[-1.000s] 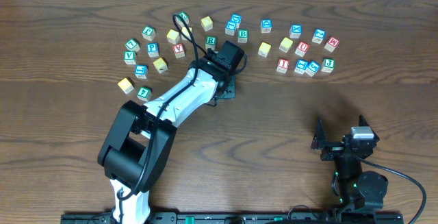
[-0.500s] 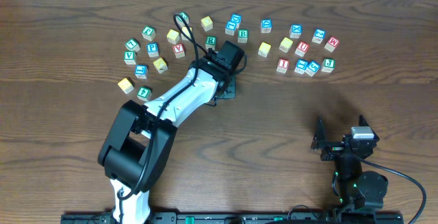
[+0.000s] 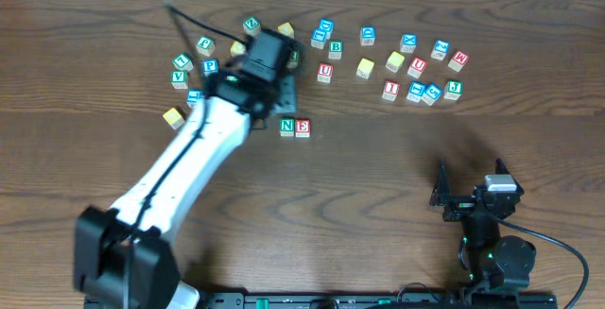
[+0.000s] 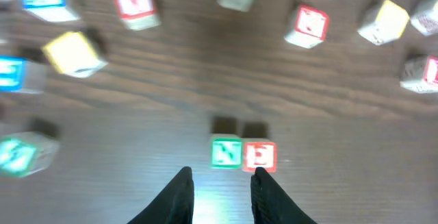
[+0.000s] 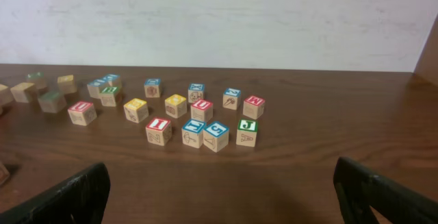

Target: Spell out NEURIPS

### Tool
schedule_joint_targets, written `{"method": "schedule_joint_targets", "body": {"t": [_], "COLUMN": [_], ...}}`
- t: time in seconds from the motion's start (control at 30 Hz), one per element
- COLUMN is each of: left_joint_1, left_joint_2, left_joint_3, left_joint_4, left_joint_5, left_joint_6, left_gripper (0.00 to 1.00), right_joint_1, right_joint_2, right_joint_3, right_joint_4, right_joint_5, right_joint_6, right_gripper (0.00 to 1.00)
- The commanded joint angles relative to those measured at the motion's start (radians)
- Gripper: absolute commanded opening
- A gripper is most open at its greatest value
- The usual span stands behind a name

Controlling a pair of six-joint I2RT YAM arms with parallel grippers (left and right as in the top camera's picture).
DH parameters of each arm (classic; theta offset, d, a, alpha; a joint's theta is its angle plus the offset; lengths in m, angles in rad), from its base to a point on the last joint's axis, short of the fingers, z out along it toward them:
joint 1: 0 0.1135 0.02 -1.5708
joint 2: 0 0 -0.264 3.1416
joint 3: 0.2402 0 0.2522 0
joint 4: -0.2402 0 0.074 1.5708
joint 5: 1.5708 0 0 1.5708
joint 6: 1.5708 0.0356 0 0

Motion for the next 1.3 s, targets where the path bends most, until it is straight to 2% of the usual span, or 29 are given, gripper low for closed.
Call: {"method": "schedule_joint_targets", "body": {"t": [0.0, 0.27, 0.57, 1.27], "left_joint_1": [0.086, 0.236, 0.340, 0.356], "left_joint_2": [-0.064, -0.101, -0.101, -0.101], "left_joint_3": [0.020, 0.020, 0.020, 0.011], "left_joint_4": [-0.034, -0.106, -0.180, -0.183], "left_joint_5": [-0.013, -0.013, -0.013, -0.013], "left_joint_6": [0.018, 0.026, 0.032, 0.019], "left_gripper": [0.28, 0.28, 0.28, 0.29], "right_joint_1": [-0.006, -0.006, -0.006, -0.006], "right_joint_2": [-0.006, -0.006, -0.006, -0.006], "right_joint_3": [-0.001, -0.001, -0.001, -0.001], "right_joint_4": [-0.003, -0.003, -0.003, -0.003], "right_joint_5": [-0.005, -0.005, -0.005, -0.005], "right_joint_6": [0.010, 0.010, 0.010, 0.010], "right_gripper": [0.99, 0.99, 0.99, 0.99]}}
